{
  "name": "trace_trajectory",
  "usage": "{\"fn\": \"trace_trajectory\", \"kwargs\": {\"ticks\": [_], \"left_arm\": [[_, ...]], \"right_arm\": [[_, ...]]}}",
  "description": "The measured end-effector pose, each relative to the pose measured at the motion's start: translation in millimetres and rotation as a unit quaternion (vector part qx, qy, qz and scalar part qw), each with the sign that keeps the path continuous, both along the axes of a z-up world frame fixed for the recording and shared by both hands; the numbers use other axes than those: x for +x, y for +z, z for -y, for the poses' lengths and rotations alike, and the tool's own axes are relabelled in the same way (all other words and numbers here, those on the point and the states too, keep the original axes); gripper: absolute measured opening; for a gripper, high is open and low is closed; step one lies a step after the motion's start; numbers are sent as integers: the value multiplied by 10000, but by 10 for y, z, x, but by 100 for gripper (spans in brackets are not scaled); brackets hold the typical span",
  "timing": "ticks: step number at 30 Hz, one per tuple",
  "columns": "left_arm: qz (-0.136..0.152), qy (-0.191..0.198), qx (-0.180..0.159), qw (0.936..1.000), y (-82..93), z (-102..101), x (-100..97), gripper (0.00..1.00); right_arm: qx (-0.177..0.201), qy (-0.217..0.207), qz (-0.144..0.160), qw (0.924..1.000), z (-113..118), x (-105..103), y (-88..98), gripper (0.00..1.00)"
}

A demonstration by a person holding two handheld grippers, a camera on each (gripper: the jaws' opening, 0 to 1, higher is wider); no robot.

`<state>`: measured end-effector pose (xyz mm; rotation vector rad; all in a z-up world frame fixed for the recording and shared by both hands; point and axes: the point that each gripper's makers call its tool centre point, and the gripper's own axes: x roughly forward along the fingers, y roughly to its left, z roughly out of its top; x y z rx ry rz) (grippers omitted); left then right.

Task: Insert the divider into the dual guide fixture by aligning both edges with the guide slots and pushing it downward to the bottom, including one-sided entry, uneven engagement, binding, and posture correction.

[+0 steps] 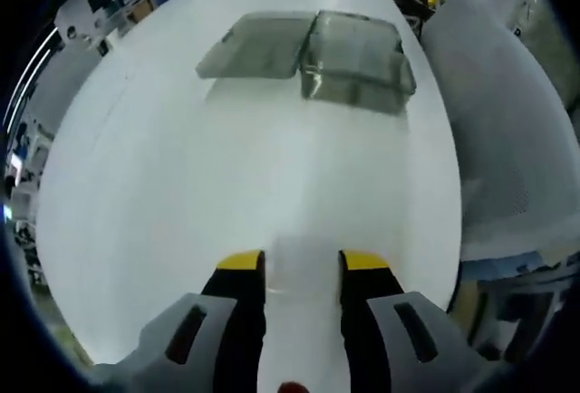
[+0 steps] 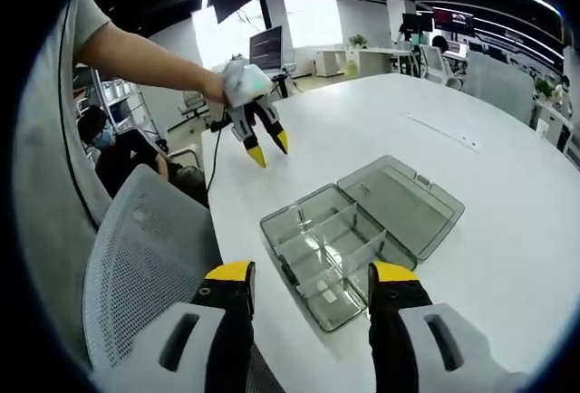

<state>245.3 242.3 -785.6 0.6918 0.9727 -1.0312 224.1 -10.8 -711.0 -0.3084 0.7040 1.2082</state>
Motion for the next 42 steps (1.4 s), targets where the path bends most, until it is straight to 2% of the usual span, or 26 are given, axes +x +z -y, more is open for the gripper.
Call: {"fn": "trace_trajectory", "kwargs": {"ticks": [6, 18, 26, 42], "left_arm": [[105, -88, -127, 9998, 166, 152, 3, 28], [437, -340, -437, 9975, 564, 587, 22, 28], [560, -391, -595, 9959, 718, 778, -4, 28], [934, -552, -1017, 9889, 980, 1307, -108, 28]], "right_arm": [[54, 24, 8, 10000, -31, -17, 8, 47], [168, 62, 45, 9998, -79, -18, 63, 45], [202, 83, 63, 9997, -124, -2, 95, 44], [484, 25, -78, 9988, -249, 34, 252, 42]]}}
